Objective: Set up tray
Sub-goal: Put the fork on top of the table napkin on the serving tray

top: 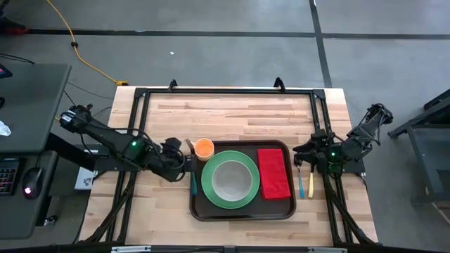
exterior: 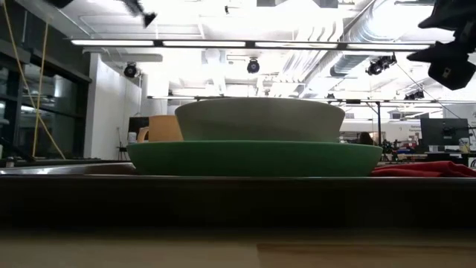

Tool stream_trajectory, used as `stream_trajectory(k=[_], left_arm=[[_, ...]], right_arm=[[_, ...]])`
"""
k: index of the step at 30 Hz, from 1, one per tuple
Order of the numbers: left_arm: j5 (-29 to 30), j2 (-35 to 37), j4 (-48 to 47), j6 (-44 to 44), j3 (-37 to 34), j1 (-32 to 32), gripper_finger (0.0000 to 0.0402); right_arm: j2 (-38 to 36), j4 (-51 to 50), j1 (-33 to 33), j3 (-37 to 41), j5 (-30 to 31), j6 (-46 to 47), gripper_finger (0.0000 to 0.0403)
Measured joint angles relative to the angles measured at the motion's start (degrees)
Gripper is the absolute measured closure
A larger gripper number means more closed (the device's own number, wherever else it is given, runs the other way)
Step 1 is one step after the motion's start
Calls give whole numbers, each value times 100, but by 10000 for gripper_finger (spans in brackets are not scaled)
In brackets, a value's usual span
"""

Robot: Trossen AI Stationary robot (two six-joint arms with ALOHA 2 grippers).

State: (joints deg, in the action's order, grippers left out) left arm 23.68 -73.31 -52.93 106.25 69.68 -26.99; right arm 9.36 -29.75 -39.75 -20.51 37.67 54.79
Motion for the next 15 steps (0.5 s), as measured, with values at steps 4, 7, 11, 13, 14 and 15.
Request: stream_trajectory(k=[4, 7, 11, 13, 14, 15], left_arm=[[120, -265, 14, -448, 446, 140, 392], [102, -559, 42, -906, 844, 362, 392], [-55, -997, 82, -1639, 1482, 692, 392], [-128, -1213, 81, -1995, 1805, 857, 392], [-173, -1326, 98, -2179, 1964, 936, 392], [-222, -1423, 96, -2344, 2112, 1006, 392]], right_arm=[[272, 511, 0, 0, 88, -148, 206], [652, 1032, 0, 0, 110, -311, 206], [1301, 1757, 0, 0, 104, -477, 206], [1633, 2050, 0, 0, 98, -489, 206], [1794, 2196, 0, 0, 96, -485, 206], [1948, 2345, 0, 0, 98, -484, 206]])
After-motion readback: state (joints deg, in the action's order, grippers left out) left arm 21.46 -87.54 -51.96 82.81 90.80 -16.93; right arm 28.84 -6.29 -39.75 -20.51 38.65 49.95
